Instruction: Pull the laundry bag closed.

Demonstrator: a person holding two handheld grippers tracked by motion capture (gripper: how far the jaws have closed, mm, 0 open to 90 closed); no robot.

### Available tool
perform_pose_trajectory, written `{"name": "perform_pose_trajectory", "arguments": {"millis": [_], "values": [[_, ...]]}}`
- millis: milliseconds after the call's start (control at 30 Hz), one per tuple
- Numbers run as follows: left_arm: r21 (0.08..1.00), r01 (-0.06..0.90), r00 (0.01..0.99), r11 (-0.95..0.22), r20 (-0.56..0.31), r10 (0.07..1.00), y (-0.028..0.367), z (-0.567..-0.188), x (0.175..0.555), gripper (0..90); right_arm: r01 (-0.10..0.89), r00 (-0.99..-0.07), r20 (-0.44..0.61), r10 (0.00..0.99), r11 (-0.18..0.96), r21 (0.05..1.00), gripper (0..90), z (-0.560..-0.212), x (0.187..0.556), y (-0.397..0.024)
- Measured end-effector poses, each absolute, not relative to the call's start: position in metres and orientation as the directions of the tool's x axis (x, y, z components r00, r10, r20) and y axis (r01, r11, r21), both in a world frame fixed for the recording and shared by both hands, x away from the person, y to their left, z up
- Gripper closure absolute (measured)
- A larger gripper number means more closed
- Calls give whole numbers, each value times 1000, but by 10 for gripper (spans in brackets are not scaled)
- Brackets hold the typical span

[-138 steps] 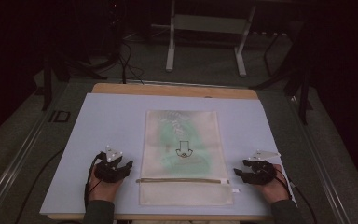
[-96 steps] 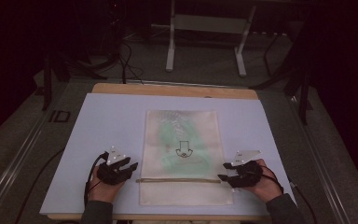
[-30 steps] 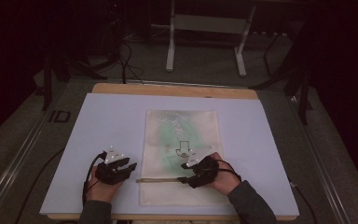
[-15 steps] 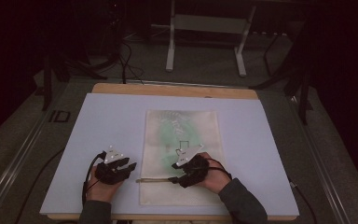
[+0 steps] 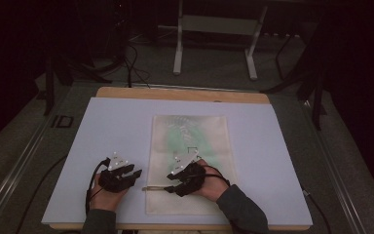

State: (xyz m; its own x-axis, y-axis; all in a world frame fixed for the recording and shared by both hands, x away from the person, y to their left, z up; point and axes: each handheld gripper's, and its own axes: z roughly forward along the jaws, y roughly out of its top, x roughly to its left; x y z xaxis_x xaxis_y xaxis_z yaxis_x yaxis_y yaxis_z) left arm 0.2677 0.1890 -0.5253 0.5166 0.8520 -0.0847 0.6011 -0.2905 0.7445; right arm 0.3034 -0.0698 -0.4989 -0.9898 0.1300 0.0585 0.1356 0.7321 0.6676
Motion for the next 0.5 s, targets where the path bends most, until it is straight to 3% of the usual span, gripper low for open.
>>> {"name": "perform_pose_trajectory", "arguments": {"millis": [500], "values": [[749,601,510,-280,-89,856,191,-525,268,600,123,-992,58,113,737,664,526,-507,305,-36]]}}
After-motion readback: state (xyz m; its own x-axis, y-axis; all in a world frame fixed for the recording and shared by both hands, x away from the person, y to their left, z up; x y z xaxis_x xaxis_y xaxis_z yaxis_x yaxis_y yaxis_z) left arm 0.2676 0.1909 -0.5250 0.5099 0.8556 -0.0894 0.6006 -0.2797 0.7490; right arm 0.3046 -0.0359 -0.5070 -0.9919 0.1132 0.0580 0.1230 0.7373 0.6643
